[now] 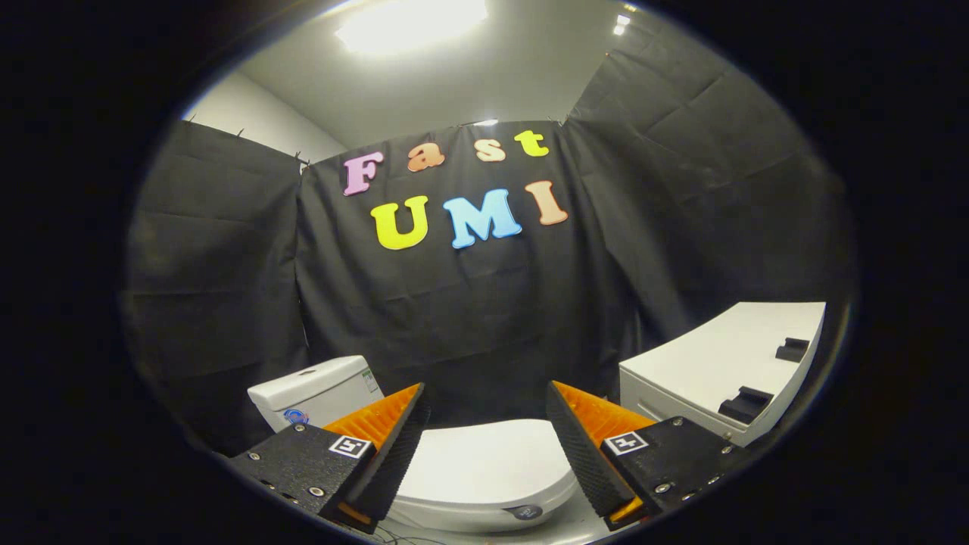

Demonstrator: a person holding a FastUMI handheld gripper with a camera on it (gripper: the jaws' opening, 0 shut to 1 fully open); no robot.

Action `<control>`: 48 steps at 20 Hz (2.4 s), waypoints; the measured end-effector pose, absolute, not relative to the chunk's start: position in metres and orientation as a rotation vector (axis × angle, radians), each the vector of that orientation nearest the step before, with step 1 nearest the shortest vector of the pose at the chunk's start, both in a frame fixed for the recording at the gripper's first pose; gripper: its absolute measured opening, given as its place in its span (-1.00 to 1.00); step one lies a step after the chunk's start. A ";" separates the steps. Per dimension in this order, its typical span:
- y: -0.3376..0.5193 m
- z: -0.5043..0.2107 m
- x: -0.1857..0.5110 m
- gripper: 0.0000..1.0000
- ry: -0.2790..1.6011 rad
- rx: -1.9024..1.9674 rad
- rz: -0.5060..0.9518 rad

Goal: Open the toilet lid.

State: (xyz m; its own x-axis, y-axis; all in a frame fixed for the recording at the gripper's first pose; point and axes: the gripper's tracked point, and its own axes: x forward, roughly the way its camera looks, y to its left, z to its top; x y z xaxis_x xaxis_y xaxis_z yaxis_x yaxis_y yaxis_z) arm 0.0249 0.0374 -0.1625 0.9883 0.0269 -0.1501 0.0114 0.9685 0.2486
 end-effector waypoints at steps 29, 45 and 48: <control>0.051 -0.443 -0.001 0.89 0.671 0.985 -0.197; 0.036 -0.504 0.031 0.08 0.560 1.384 -0.257; 0.040 -0.513 0.034 -0.28 0.584 1.390 -0.248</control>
State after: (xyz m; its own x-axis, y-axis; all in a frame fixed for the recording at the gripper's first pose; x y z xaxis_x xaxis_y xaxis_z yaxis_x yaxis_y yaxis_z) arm 0.0342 0.0403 -0.5130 0.8350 0.1704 -0.5232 0.4950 0.1827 0.8495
